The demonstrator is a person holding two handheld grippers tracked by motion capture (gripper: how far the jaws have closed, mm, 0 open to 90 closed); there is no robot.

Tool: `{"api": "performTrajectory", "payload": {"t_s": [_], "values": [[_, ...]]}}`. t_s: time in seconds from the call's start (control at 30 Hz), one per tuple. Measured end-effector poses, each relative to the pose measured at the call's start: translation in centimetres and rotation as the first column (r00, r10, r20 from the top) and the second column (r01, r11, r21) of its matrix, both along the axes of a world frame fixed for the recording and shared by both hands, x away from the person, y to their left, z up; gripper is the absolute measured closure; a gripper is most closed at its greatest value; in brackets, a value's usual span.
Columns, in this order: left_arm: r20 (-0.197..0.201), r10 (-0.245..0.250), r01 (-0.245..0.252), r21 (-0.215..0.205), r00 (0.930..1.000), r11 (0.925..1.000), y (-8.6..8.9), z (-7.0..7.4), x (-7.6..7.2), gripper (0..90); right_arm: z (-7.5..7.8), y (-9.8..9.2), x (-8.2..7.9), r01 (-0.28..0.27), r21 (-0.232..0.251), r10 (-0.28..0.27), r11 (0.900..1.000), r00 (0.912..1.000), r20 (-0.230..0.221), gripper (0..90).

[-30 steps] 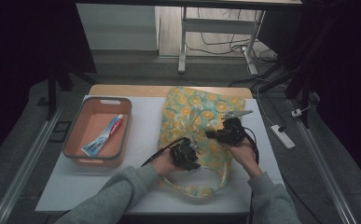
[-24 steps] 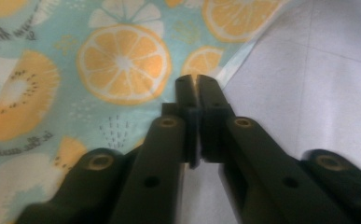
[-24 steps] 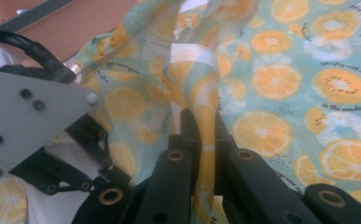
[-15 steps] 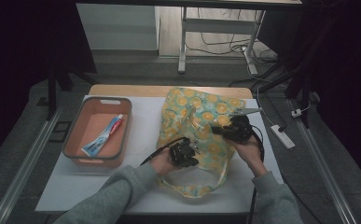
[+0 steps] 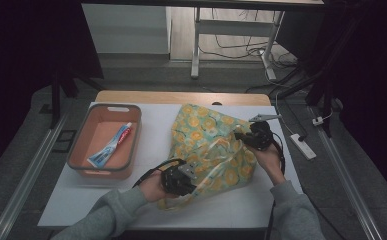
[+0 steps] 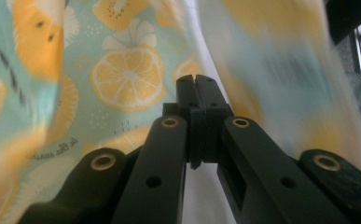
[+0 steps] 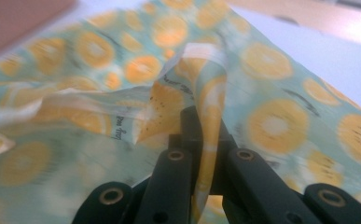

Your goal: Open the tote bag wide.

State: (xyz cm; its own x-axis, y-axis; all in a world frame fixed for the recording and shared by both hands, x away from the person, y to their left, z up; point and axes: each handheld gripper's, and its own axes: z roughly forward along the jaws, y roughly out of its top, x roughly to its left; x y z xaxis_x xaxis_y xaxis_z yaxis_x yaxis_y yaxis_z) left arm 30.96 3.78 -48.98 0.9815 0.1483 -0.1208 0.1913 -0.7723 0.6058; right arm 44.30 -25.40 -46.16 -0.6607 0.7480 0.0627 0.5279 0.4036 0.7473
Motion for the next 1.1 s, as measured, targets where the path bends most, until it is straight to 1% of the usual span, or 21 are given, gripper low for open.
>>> {"api": "performTrajectory", "payload": {"t_s": [0.1,0.17,0.23,0.3,0.37,0.4,0.43,0.47,0.53,0.6,0.63,0.7,0.73,0.77,0.83,0.87,0.9,0.97,1.03,1.07,1.1], "values": [[-0.01,0.005,-0.005,0.006,0.9999,1.0,0.5,-0.3,0.0,89.3,-0.7,-0.8,0.4,0.015,-0.004,-0.015,1.0,0.9994,-0.033,89.6],[-0.024,0.006,-0.006,0.004,0.9997,1.0,0.6,-0.5,0.2,89.2,-1.7,-2.0,0.6,0.039,0.0,-0.039,0.999,0.9962,-0.079,89.6],[-0.051,-0.011,0.01,-0.003,0.9987,0.9999,0.6,-0.6,0.3,89.1,-2.0,-2.3,0.7,0.046,-0.003,-0.046,0.999,0.9951,-0.088,89.5],[-0.033,0.0,0.0,-0.009,0.9995,1.0,0.5,-0.5,0.3,88.8,-2.5,-2.3,0.6,0.03,-0.002,-0.03,1.0,0.9934,-0.111,89.5],[-0.024,0.02,-0.021,-0.041,0.9995,0.999,0.6,-0.2,0.3,88.2,-2.5,-2.2,0.5,0.022,0.005,-0.021,1.0,0.9935,-0.111,89.4],[0.02,0.066,-0.064,-0.076,0.9976,0.9951,0.7,0.3,0.3,70.0,-2.1,-1.8,0.2,0.0,0.013,0.002,1.0,0.9941,-0.108,89.0],[0.02,0.066,-0.064,-0.076,0.9976,0.9951,0.7,0.3,0.3,62.8,-1.9,-1.6,0.0,-0.01,0.013,0.011,1.0,0.9949,-0.1,88.9],[0.047,0.095,-0.09,-0.096,0.9944,0.9913,0.7,0.7,0.2,59.3,-1.7,-1.3,-0.2,-0.018,0.014,0.019,1.0,0.9954,-0.094,88.9],[0.072,0.141,-0.132,-0.126,0.9874,0.9832,0.6,1.4,0.4,56.4,-1.5,-1.1,-0.3,-0.026,0.014,0.027,1.0,0.9958,-0.087,89.0],[0.136,0.211,-0.197,-0.109,0.9679,0.9743,0.1,2.1,0.6,43.1,-1.2,-0.7,-0.6,-0.043,0.009,0.044,0.999,0.9961,-0.076,89.0],[0.174,0.237,-0.222,-0.102,0.9559,0.9697,-0.1,2.3,0.8,43.1,-1.2,-0.7,-0.6,-0.043,0.009,0.044,0.999,0.9961,-0.076,89.0],[0.201,0.285,-0.271,-0.094,0.9371,0.9579,-0.4,2.4,1.6,37.6,-1.3,-0.8,-0.7,-0.044,0.011,0.044,0.999,0.9957,-0.082,89.0],[0.217,0.304,-0.293,-0.081,0.9276,0.9526,-0.6,2.4,2.1,37.6,-1.3,-0.8,-0.7,-0.044,0.011,0.044,0.999,0.9957,-0.082,89.0],[0.217,0.308,-0.303,-0.059,0.9262,0.9512,-0.7,2.2,2.7,37.6,-1.4,-0.9,-0.7,-0.04,0.014,0.041,0.999,0.9954,-0.087,89.0],[0.182,0.321,-0.324,-0.013,0.9294,0.946,-1.0,1.6,3.9,43.0,-1.5,-1.2,-0.6,-0.035,0.019,0.037,0.999,0.9955,-0.088,89.0],[0.169,0.33,-0.336,0.003,0.9286,0.942,-1.2,1.2,4.4,54.5,-1.4,-1.5,-0.7,-0.032,0.029,0.035,0.999,0.9955,-0.088,89.0],[0.164,0.33,-0.338,0.02,0.9295,0.941,-1.3,0.8,4.8,54.5,-1.4,-1.5,-0.7,-0.032,0.029,0.035,0.999,0.9955,-0.088,89.0],[0.137,0.329,-0.337,0.039,0.9344,0.9408,-1.3,0.3,5.4,88.6,-1.1,-1.8,-0.9,-0.033,0.036,0.036,0.999,0.9964,-0.077,89.0],[0.098,0.334,-0.336,-0.003,0.9373,0.9419,-0.8,0.7,5.9,88.8,-1.0,-1.9,-1.0,-0.033,0.036,0.035,0.999,0.9967,-0.074,89.0],[0.088,0.354,-0.352,-0.04,0.9309,0.9351,-0.3,1.2,6.0,88.9,-0.8,-2.0,-1.2,-0.035,0.033,0.037,0.999,0.9972,-0.065,89.0],[0.083,0.386,-0.379,-0.083,0.9189,0.9215,0.3,1.8,6.3,88.9,-0.7,-2.1,-1.3,-0.034,0.03,0.036,0.999,0.9978,-0.056,89.1]]}}
